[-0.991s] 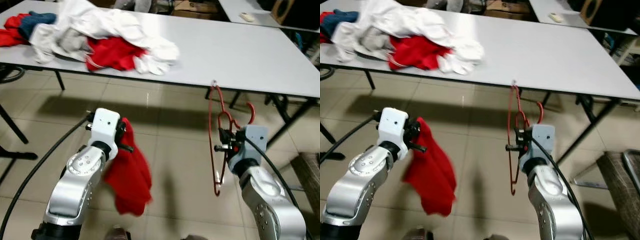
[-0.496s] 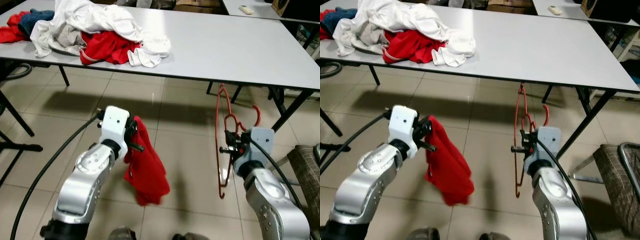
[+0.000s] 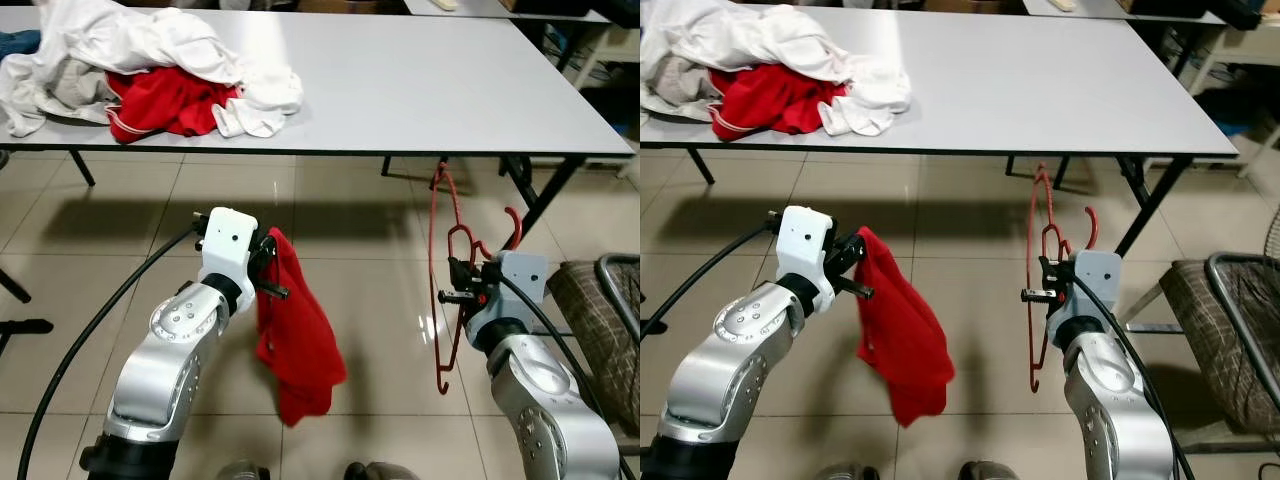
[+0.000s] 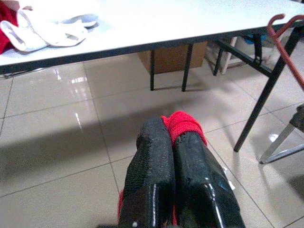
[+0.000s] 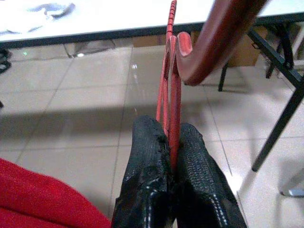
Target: Hang hanger
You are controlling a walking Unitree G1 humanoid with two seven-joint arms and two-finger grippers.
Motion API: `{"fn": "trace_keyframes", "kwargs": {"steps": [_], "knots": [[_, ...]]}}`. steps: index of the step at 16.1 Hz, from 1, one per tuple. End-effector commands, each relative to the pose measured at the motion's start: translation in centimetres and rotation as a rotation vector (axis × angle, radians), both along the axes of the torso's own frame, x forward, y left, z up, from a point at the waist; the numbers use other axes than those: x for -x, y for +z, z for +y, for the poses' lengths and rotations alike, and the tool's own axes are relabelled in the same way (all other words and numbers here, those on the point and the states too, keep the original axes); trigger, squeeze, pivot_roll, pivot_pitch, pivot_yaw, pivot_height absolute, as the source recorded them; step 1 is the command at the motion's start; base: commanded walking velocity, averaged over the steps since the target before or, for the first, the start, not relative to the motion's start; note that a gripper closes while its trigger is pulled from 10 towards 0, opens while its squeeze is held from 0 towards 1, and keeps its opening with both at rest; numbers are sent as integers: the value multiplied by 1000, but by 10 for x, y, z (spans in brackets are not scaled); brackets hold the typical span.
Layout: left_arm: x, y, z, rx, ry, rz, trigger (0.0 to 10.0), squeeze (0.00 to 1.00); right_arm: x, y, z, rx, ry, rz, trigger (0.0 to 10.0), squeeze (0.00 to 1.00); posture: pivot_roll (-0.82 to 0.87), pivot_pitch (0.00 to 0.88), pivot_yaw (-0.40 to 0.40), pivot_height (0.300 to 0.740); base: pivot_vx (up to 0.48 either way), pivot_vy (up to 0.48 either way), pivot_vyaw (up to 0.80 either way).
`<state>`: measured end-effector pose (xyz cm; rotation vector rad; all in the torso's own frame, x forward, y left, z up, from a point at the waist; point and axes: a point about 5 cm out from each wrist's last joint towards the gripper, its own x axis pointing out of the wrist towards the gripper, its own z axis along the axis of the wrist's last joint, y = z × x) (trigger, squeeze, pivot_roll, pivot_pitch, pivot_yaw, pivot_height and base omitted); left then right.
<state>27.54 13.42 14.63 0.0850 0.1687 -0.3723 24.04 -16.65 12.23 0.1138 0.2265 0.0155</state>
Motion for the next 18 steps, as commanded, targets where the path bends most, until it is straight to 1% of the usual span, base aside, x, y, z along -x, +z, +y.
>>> {"fn": "trace_keyframes", "kwargs": {"steps": [1, 6, 10, 14, 18], "knots": [[-2, 6, -2, 7, -11, -20, 10000, 0, 1, 4, -2, 8, -8, -19, 10000, 0, -11, 95, -11, 740, 251, 0, -800], [-2, 6, -1, 5, -15, -17, 10000, 0, 1, 4, 0, 9, 0, -20, 10000, 0, -13, 94, -9, 740, 252, 0, -800], [-3, 6, -3, 6, -23, -18, 10000, 0, 1, 4, -3, 17, -5, -24, 10000, 0, -14, 92, -4, 740, 252, 0, -755], [-4, 6, -3, 7, -22, -20, 10000, 0, 2, 4, -1, 15, -4, -28, 10000, 0, -14, 94, -4, 740, 255, 0, 0], [-5, 6, 0, 6, 2, -25, 10000, 0, 1, 6, 1, 20, -4, -44, 10000, 0, -16, 95, -6, 740, 259, 0, 0]]}}
